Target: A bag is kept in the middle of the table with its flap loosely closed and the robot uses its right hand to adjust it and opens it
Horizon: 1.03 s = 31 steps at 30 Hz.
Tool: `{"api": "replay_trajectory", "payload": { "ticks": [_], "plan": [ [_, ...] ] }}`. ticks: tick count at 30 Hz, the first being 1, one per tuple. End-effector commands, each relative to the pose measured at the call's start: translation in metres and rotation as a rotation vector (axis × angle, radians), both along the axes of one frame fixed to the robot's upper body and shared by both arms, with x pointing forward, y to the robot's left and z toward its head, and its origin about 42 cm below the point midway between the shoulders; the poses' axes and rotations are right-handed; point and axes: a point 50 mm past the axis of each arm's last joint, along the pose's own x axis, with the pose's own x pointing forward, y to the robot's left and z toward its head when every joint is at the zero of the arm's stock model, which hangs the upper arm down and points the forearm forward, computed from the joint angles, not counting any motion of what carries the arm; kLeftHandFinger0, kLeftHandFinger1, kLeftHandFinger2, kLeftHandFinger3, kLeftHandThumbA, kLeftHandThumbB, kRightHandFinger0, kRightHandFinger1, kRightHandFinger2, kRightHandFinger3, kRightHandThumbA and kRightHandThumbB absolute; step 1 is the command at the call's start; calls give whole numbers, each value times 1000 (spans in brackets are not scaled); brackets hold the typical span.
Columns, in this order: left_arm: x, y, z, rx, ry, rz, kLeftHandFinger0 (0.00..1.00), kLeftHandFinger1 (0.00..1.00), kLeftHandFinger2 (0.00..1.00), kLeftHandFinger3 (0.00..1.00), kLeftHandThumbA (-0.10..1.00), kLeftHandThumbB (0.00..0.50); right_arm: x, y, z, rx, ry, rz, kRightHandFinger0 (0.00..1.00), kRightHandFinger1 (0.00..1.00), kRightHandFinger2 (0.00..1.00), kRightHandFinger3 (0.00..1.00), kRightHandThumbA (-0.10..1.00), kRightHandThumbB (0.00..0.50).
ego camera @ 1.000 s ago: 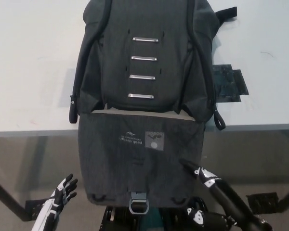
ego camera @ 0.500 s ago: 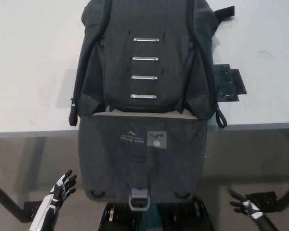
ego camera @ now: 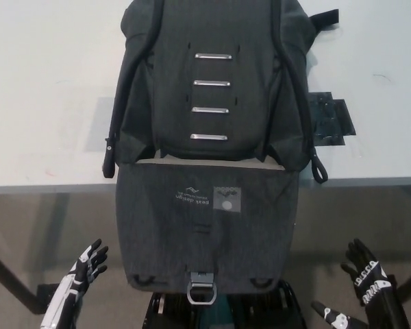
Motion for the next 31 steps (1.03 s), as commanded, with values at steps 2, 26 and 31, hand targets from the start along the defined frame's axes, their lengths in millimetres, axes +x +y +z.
{"api": "replay_trajectory", "payload": {
  "ticks": [2,26,31],
  "plan": [
    [13,4,15,8,-62,-7,1000,1000,1000,1000,1000,500,3,6,10,216,-68,-2,903,1000,1000,1000,1000,211],
    [13,3,13,11,-64,2,1000,1000,1000,1000,1000,500,9,7,2,140,-36,26,911,995,1000,1000,1000,262],
    [13,4,13,13,-59,-2,1000,1000,1000,1000,1000,500,8,7,3,129,-38,31,886,971,1000,1000,1000,247]
  ]
}}
